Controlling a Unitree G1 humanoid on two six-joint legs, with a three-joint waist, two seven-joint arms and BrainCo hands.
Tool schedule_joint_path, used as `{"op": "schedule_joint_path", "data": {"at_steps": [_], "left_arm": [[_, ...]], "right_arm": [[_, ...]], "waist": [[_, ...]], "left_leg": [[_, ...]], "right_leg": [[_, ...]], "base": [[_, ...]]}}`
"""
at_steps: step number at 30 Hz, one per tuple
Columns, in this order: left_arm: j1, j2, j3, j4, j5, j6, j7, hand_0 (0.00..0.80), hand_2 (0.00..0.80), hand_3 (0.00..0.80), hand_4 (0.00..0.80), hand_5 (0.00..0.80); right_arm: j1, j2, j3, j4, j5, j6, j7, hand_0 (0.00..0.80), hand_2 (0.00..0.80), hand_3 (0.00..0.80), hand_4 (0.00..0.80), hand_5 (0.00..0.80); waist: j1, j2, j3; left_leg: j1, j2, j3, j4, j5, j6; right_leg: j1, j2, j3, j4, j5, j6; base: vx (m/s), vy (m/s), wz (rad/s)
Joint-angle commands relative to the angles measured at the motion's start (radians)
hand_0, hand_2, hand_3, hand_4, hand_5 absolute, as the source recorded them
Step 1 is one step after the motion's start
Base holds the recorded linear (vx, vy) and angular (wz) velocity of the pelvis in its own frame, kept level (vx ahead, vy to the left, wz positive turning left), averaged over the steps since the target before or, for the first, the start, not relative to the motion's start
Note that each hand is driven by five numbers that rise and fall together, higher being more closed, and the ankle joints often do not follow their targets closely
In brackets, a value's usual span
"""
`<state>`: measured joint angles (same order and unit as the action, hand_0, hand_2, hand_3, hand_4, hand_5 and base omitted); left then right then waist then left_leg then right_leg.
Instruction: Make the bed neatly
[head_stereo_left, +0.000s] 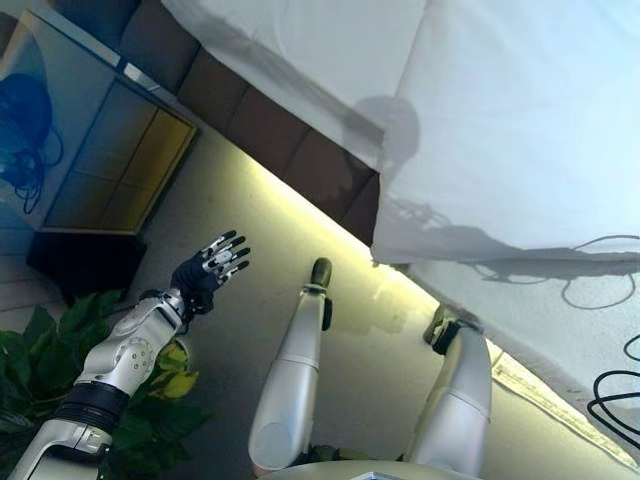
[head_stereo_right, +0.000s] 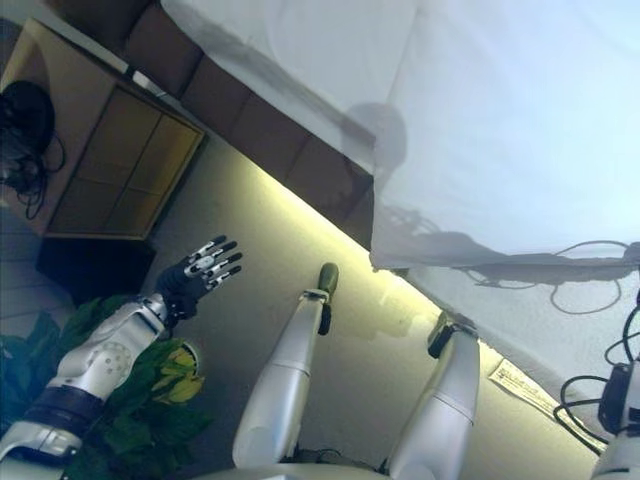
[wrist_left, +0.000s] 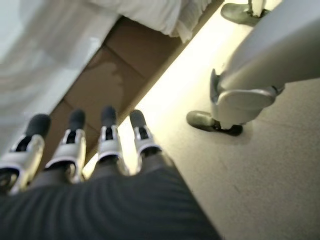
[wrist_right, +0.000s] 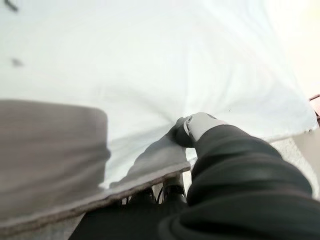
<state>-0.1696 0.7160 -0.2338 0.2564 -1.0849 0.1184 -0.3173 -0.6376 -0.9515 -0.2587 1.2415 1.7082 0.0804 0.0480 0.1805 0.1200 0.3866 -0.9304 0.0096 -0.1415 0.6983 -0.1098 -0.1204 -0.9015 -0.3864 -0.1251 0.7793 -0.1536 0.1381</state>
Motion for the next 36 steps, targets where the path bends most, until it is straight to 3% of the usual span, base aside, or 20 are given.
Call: {"op": "schedule_joint_path", "data": {"at_steps": [1, 10, 20, 25, 30, 36], "left_arm": [[0.023, -0.015, 0.005, -0.029, -0.024, -0.012, 0.022, 0.0, 0.0, 0.0, 0.0, 0.0], [-0.023, -0.104, -0.066, 0.01, 0.027, 0.041, 0.09, 0.0, 0.0, 0.0, 0.0, 0.0], [-0.043, -0.255, -0.163, 0.052, -0.022, 0.129, 0.124, 0.0, 0.0, 0.0, 0.0, 0.0], [-0.034, -0.359, -0.227, 0.15, -0.052, 0.19, 0.177, 0.0, 0.0, 0.0, 0.0, 0.0], [-0.045, -0.48, -0.284, 0.327, -0.112, 0.257, 0.23, 0.0, 0.0, 0.0, 0.0, 0.0], [-0.048, -0.55, -0.321, 0.349, -0.298, 0.39, 0.277, 0.0, 0.0, 0.0, 0.0, 0.0]], "right_arm": [[0.054, 0.092, 0.046, -0.156, -0.046, -0.044, 0.07, 0.8, 0.8, 0.8, 0.8, 0.8], [0.151, 0.315, 0.147, -0.436, -0.161, -0.104, -0.021, 0.8, 0.8, 0.8, 0.8, 0.8], [0.203, 0.501, 0.32, -0.619, -0.294, -0.147, -0.117, 0.8, 0.8, 0.8, 0.8, 0.8], [0.232, 0.603, 0.412, -0.761, -0.41, -0.167, -0.196, 0.8, 0.8, 0.8, 0.8, 0.8], [0.263, 0.692, 0.509, -0.866, -0.554, -0.101, -0.286, 0.8, 0.8, 0.8, 0.8, 0.8], [0.267, 0.739, 0.58, -0.856, -0.55, -0.061, -0.326, 0.8, 0.8, 0.8, 0.8, 0.8]], "waist": [[0.025, -0.056, -0.086], [0.014, -0.131, -0.133], [0.009, -0.164, -0.194], [-0.012, -0.164, -0.257], [-0.05, -0.157, -0.325], [-0.066, -0.153, -0.367]], "left_leg": [[0.063, 0.048, -0.007, -0.09, 0.059, 0.026], [0.301, 0.075, -0.011, -0.237, 0.074, 0.023], [0.583, 0.092, -0.019, -0.429, 0.096, 0.035], [0.713, 0.106, 0.018, -0.526, 0.11, 0.038], [0.841, 0.13, 0.075, -0.607, 0.122, 0.038], [0.909, 0.157, 0.124, -0.635, 0.126, 0.027]], "right_leg": [[0.053, -0.013, 0.011, -0.184, 0.185, 0.035], [0.31, 0.012, -0.039, -0.366, 0.224, 0.063], [0.606, 0.055, -0.06, -0.589, 0.277, 0.072], [0.721, 0.062, -0.057, -0.664, 0.28, 0.073], [0.816, 0.068, -0.044, -0.709, 0.273, 0.069], [0.876, 0.081, -0.051, -0.767, 0.291, 0.059]], "base": [[-0.045, 0.006, 0.01], [0.065, -0.006, 0.03], [0.067, 0.033, 0.03], [0.091, 0.113, 0.04], [0.103, 0.122, -0.05], [0.036, 0.019, -0.07]]}}
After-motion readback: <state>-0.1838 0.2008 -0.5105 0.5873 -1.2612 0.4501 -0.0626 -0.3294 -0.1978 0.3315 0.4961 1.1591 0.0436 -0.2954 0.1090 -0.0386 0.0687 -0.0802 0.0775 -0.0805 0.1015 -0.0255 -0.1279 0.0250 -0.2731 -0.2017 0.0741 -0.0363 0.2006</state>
